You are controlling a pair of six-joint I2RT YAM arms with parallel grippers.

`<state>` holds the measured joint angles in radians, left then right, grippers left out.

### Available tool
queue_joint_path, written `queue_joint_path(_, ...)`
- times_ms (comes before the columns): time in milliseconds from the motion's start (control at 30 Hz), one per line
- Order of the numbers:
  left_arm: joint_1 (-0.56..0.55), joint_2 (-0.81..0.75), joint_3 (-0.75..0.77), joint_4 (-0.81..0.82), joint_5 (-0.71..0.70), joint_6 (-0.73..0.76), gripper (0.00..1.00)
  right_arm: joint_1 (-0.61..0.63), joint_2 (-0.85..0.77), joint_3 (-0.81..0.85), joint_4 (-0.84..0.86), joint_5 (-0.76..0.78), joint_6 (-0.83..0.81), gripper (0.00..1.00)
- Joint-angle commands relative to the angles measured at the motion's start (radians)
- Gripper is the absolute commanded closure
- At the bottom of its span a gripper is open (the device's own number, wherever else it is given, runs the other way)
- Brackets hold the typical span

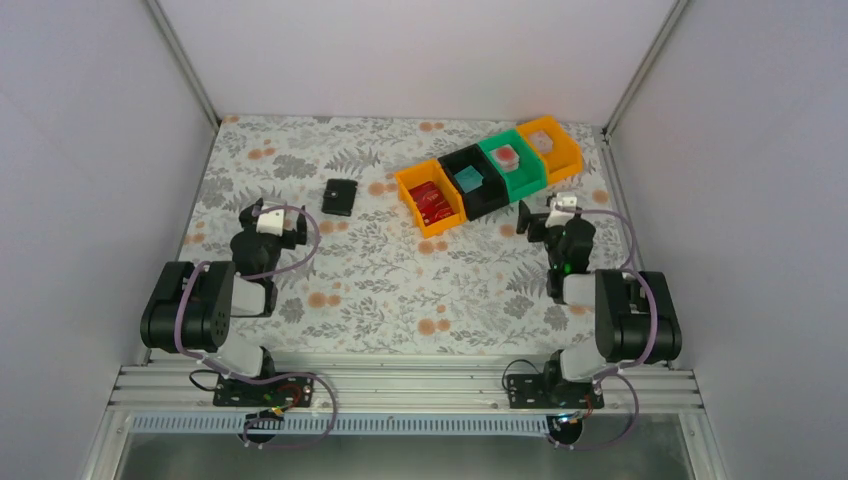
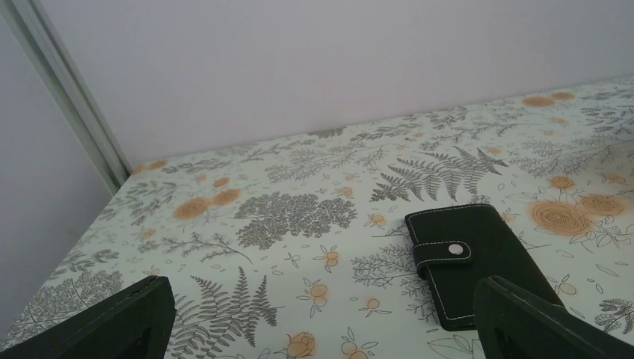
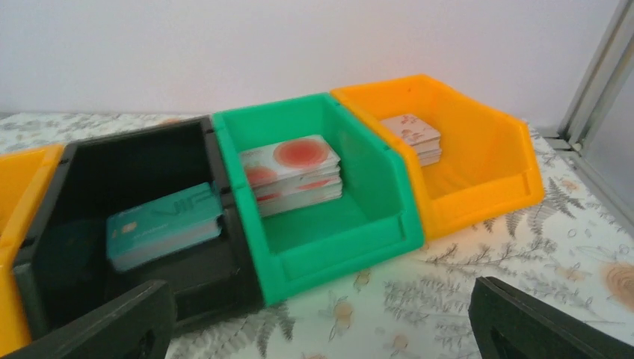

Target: Take the credit cards out of the card holder

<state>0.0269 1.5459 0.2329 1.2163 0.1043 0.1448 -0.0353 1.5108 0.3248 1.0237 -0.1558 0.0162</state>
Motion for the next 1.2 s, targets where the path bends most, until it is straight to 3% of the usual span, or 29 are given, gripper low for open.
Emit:
queue_joint_path(0, 0.005, 0.004, 0.009, 0.026, 0.0, -0.014, 0.0, -0.034, -0.069, 0.179, -0.274, 0.048, 0.048, 0.01)
queue_joint_path(167, 0.004, 0.005, 0.01, 0.026, 0.0, -0.013, 0.0, -0.078, -0.268, 0.226, -0.302, -0.015, 0.157, 0.01)
queue_joint_path(300, 0.005, -0.001, 0.013, 0.027, 0.001, -0.012, 0.0, -0.081, -0.347, 0.377, -0.551, -0.034, 0.185, 0.01)
queue_joint_path(333, 0.005, -0.026, 0.043, -0.035, 0.004, -0.01, 0.0, -0.08, -0.364, 0.405, -0.595, -0.048, 0.189, 0.01)
queue_joint_path(400, 0.007, -0.091, 0.186, -0.379, 0.033, -0.007, 0.0, -0.081, -0.412, 0.432, -0.642, -0.09, 0.202, 0.01)
queue_joint_path(567, 0.025, -0.173, 0.519, -0.877, 0.177, 0.014, 0.0, -0.081, -0.543, 0.441, -0.718, -0.148, 0.299, 0.01)
queue_joint_path(700, 0.025, -0.092, 0.877, -1.387, 0.252, 0.013, 0.0, -0.081, -0.568, 0.488, -0.789, -0.281, 0.345, 0.01)
queue_joint_path(800, 0.018, 0.025, 1.019, -1.628, 0.258, 0.012, 0.0, -0.078, -0.561, 0.514, -0.813, -0.337, 0.359, 0.01)
queue_joint_path(1167, -0.166, 0.397, 1.235, -1.711, 0.004, 0.009, 0.0, 0.049, -0.487, 0.579, -0.94, -0.326, 0.257, 0.01)
